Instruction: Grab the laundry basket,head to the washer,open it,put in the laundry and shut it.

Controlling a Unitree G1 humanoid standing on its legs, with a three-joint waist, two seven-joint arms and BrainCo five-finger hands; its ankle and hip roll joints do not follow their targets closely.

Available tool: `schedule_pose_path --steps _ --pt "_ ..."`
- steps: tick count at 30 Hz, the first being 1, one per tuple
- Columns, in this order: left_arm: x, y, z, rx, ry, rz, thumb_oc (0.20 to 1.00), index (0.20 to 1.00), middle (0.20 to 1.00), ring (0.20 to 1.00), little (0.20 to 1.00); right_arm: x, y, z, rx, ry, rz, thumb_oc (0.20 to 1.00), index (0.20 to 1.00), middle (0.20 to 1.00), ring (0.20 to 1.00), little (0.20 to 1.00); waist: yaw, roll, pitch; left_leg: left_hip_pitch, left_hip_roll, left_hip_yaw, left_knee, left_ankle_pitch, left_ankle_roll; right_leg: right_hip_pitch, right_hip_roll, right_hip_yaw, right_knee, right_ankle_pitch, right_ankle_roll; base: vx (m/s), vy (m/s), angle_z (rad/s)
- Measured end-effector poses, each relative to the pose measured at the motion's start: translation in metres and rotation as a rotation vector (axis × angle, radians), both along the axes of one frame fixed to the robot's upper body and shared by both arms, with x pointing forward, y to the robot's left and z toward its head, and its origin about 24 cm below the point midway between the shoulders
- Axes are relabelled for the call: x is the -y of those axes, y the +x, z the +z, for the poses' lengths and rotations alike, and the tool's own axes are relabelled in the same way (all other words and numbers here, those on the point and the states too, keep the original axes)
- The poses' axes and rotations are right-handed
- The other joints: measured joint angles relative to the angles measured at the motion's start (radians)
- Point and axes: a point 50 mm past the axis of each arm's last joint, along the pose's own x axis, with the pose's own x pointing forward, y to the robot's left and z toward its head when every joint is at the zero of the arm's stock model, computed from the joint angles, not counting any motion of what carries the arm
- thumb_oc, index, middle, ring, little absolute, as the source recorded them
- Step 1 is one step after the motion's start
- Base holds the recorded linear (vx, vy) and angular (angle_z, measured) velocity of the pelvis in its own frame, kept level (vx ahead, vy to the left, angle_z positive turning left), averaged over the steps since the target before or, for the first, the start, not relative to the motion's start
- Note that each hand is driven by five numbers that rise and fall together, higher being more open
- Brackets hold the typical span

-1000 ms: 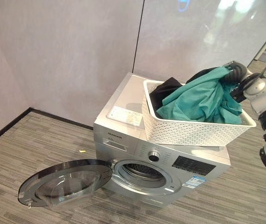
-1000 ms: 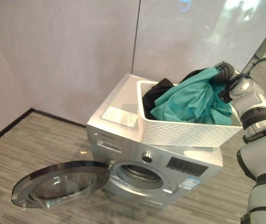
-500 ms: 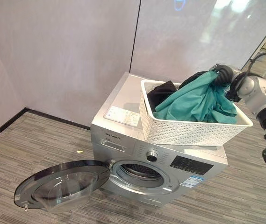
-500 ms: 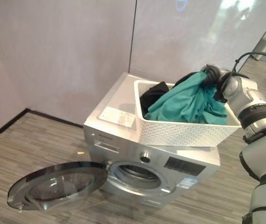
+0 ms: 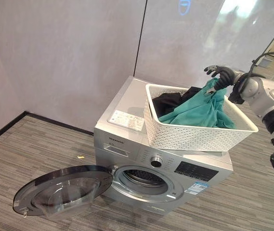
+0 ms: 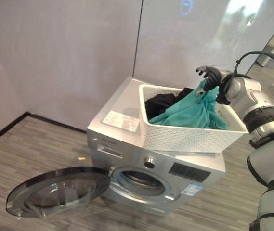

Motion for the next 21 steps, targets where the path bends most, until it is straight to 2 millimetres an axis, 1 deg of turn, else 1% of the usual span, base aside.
schedule_pose_path --steps 1,6,7,10,12,14,15,19,21 --pt "0.000 -0.001 0.000 -0.003 -0.001 0.001 1.000 1.000 1.000 1.000 1.000 -0.001 0.000 0.000 0.000 -0.001 0.006 0.200 0.200 0.200 0.200 0.200 0.000 0.000 0.000 0.000 0.000 0.000 0.000 0.000 0.000 0.000 0.000 0.000 0.000 0.000 0.000 0.00 0.000 0.00" --pt "0.000 0.001 0.000 -0.001 -0.004 0.000 1.000 1.000 1.000 1.000 1.000 -0.007 0.000 0.001 -0.018 -0.012 0.038 0.200 0.200 0.200 0.200 0.200 -0.003 0.001 -0.002 0.001 0.000 0.002 0.000 0.000 0.000 -0.001 0.000 0.002 0.000 0.000 0.000 0.00 0.000 0.00" --pt "0.000 -0.002 0.000 -0.006 -0.004 0.001 1.000 1.000 1.000 1.000 1.000 -0.007 -0.001 0.001 -0.028 -0.023 0.043 0.200 0.200 0.200 0.200 0.200 -0.002 0.001 -0.003 0.001 0.001 0.001 0.000 0.000 0.000 0.000 0.000 0.001 0.000 0.000 0.000 0.00 0.000 0.00" --pt "0.000 -0.003 0.000 -0.007 -0.004 0.002 1.000 1.000 1.000 1.000 1.000 0.000 -0.005 -0.004 -0.078 -0.084 0.035 0.200 0.200 0.200 0.200 0.200 -0.001 -0.001 -0.009 0.001 0.001 0.001 0.000 0.000 0.000 -0.001 0.000 0.001 0.000 0.000 0.000 0.00 0.000 0.00" --pt "-0.001 -0.006 0.000 -0.014 -0.004 0.003 1.000 1.000 1.000 1.000 1.000 0.001 -0.006 -0.003 -0.082 -0.088 0.032 0.200 0.200 0.200 0.200 0.200 -0.002 0.000 -0.011 0.001 0.001 0.002 0.000 0.000 0.000 -0.001 0.000 0.002 0.000 0.000 0.000 0.00 0.000 0.00" --pt "0.000 -0.006 0.000 -0.014 -0.004 0.003 1.000 1.000 1.000 1.000 1.000 0.002 -0.006 -0.003 -0.082 -0.092 0.033 0.391 0.391 0.391 0.391 0.391 -0.004 0.002 -0.017 0.001 0.001 0.002 0.000 -0.001 0.000 -0.002 0.001 0.002 0.000 0.000 0.000 0.00 0.000 0.00" --pt "0.000 -0.006 0.000 -0.015 -0.004 0.001 1.000 1.000 1.000 1.000 1.000 0.003 -0.006 -0.002 -0.082 -0.093 0.031 1.000 1.000 1.000 1.000 1.000 -0.004 0.002 -0.019 0.001 0.001 0.002 0.000 -0.001 0.000 -0.002 0.001 0.002 0.000 0.000 0.000 0.00 0.000 0.00" --pt "-0.002 -0.008 0.000 -0.026 0.000 0.001 1.000 1.000 1.000 1.000 1.000 0.009 -0.008 -0.001 -0.082 -0.162 0.007 1.000 1.000 1.000 1.000 1.000 -0.004 -0.005 -0.024 0.001 0.002 0.003 0.000 -0.001 -0.001 -0.002 0.001 0.003 0.000 0.000 0.000 0.00 0.000 0.00" --pt "-0.003 -0.007 0.000 -0.027 0.002 0.000 1.000 1.000 1.000 1.000 1.000 0.008 -0.008 0.000 -0.081 -0.186 0.010 1.000 1.000 1.000 1.000 1.000 -0.007 -0.007 -0.026 0.001 0.002 0.004 0.000 -0.001 0.000 -0.003 0.001 0.005 0.000 0.000 0.000 0.00 0.000 0.00"
